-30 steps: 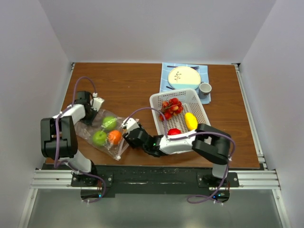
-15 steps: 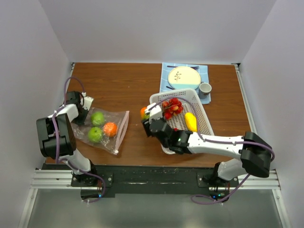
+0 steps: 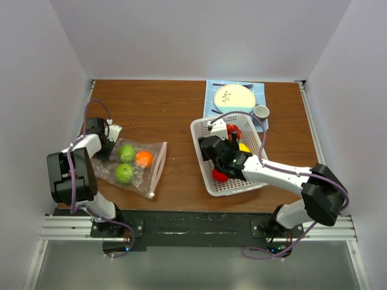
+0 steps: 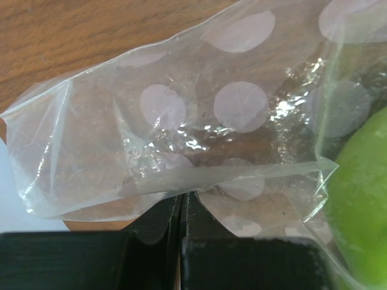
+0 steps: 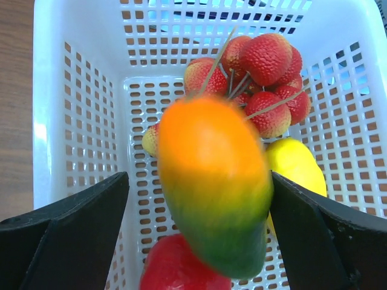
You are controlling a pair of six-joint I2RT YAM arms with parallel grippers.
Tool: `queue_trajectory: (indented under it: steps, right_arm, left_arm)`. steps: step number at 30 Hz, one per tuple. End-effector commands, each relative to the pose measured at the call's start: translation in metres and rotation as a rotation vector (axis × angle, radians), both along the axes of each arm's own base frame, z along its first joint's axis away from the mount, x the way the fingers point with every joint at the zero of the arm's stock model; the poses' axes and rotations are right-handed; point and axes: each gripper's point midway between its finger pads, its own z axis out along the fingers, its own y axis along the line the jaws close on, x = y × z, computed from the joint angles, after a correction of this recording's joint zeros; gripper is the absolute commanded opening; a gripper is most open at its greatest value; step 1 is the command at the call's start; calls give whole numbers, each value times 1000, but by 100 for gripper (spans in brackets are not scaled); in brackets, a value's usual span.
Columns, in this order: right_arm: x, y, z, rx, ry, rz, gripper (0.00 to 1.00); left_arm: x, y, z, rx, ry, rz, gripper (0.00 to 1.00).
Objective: Open the zip-top bag and remove the fake food
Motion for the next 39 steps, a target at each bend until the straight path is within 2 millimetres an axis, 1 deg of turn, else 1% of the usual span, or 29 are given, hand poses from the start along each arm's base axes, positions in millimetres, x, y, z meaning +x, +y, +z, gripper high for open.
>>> queue_trajectory:
  steps: [1,2,7,9,10,11,12,13,14,15,16,17,18,19,20,21,22,23,24,26,27,28,29,30,33,35,37,38,39]
  right_arm:
    - [4,7,46,82,-83,-15,99]
    - [1,10,55,100,-99,2,99]
    - [-14,25,83,117,-149,81,99]
    - [-28,44,95,118,-174,154,96]
    - [-35,55,98,99,-185,201,92]
    - [-53,77,101,111,-194,280,89]
    - [-61,90,91,86,-181,321,86]
    - [-68,101,88,78,-174,360,76]
    - [-81,120,79,90,-150,430,70]
    - [-84,132,61,78,-119,467,63]
    - [-88,139,46,74,-93,494,49]
    - [-91,152,41,115,-85,532,43]
    - [-92,159,24,99,-65,545,36]
    - [-93,164,16,101,-57,560,25]
    - [-95,176,14,127,-53,591,22]
    - [-94,181,8,122,-50,600,21]
    - [-92,189,0,102,-45,614,21]
    - [-90,195,-3,101,-48,619,21]
    - [-89,199,-6,91,-50,623,21]
    - [-84,210,-11,85,-55,634,22]
    - [-84,214,-11,89,-54,641,24]
    - [-82,218,-11,91,-55,643,24]
    - [-79,220,-17,85,-48,641,25]
    - [-77,222,-19,85,-45,642,27]
    - [-72,226,-27,92,-30,639,27]
    - [-69,229,-31,100,-23,640,28]
    - [-68,232,-36,100,-16,644,29]
    - [-68,232,-38,99,-11,645,29]
    - [-68,233,-43,93,-5,648,29]
  left_arm:
    - [1,-10,5,-24,-21,-35,0]
    - [1,-10,5,-24,-20,-37,0]
    - [1,-12,2,-34,-15,-41,0]
    - [1,-14,1,-40,-13,-44,0]
    - [1,-15,2,-41,-15,-45,0]
    - [1,-16,2,-43,-14,-50,0]
    - [1,-17,2,-45,-13,-51,0]
    - [2,-18,3,-45,-16,-53,0]
    - [3,-19,4,-46,-18,-58,0]
    - [2,-19,4,-47,-17,-56,0]
    - [3,-19,5,-45,-19,-57,0]
    - [3,-19,6,-45,-18,-57,0]
    - [3,-20,10,-45,-21,-61,0]
    - [3,-20,12,-46,-21,-65,4]
    - [4,-21,15,-49,-23,-69,10]
    - [6,-21,23,-49,-30,-74,16]
    - [8,-21,28,-51,-34,-73,31]
    - [9,-21,34,-54,-41,-75,40]
    - [12,-21,48,-52,-56,-75,49]
    - [12,-23,63,-61,-61,-81,77]
    - [19,-22,82,-54,-108,-83,86]
    - [20,-22,91,-52,-120,-86,91]
    - [16,-24,98,-59,-116,-90,91]
    - [20,-25,115,-55,-154,-100,91]
    - [14,-34,130,-88,-164,-124,92]
    - [8,-44,127,-135,-153,-145,93]
    - [0,-50,113,-153,-127,-148,93]
    - [2,-49,108,-140,-133,-142,93]
    - [-5,-52,93,-140,-105,-136,93]
